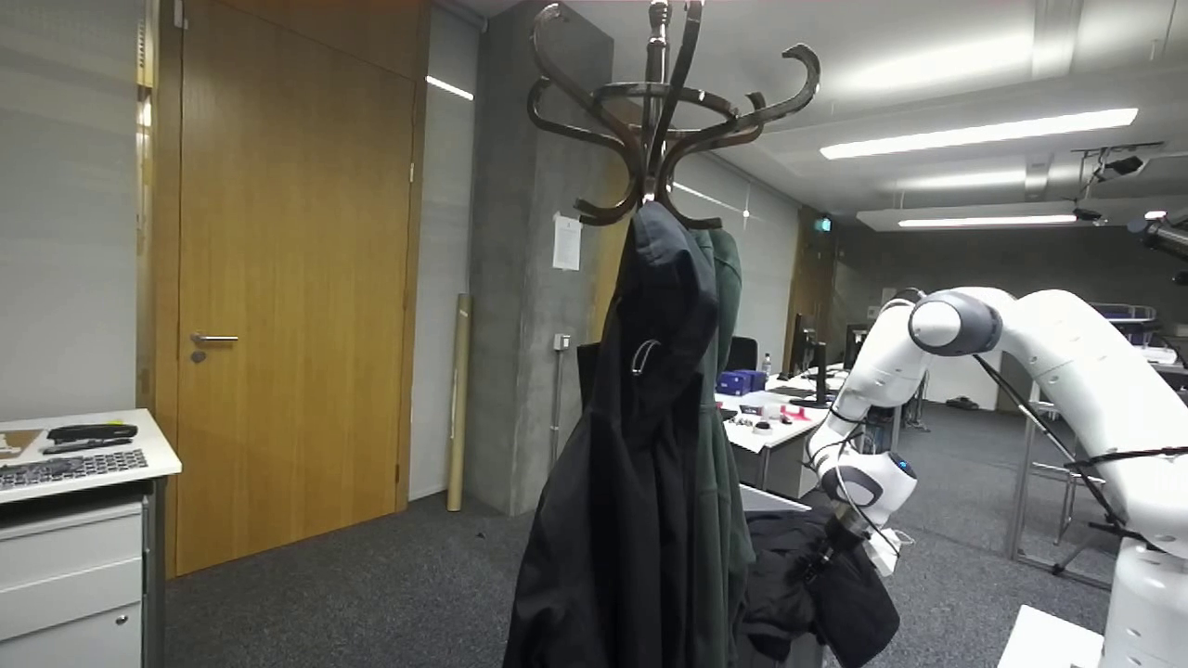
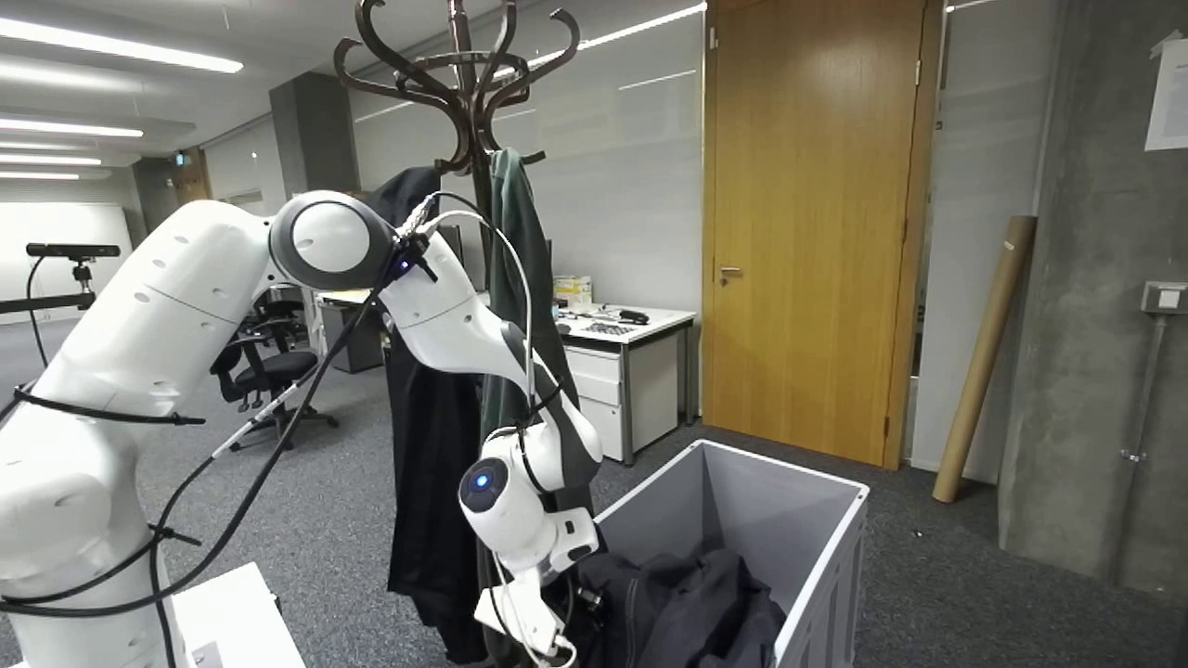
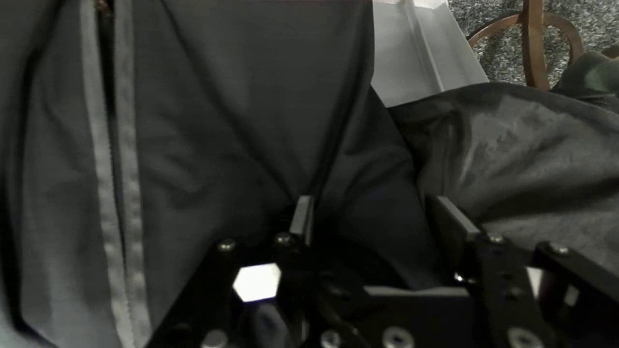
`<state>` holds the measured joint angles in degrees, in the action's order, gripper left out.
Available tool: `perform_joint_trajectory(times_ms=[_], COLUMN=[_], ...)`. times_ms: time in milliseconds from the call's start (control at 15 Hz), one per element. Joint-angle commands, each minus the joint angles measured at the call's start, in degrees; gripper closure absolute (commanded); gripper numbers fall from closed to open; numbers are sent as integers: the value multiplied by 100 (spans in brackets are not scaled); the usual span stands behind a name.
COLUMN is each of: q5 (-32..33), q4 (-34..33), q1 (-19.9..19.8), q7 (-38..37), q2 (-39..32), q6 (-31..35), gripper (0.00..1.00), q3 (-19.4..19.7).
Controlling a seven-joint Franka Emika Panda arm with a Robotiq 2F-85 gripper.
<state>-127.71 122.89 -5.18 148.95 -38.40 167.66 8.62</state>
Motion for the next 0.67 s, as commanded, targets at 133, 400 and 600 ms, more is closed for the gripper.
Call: perform_joint_trajectory(times_ms=[133,400,600], q5=[-457,-682,-810], q4=[132,258,304], q1=[891,888,892], q7=[0,-4,-8], q2=[121,340,533], q6=[-281,-249,-231], gripper=[79,100,98], q3=[823,839,933])
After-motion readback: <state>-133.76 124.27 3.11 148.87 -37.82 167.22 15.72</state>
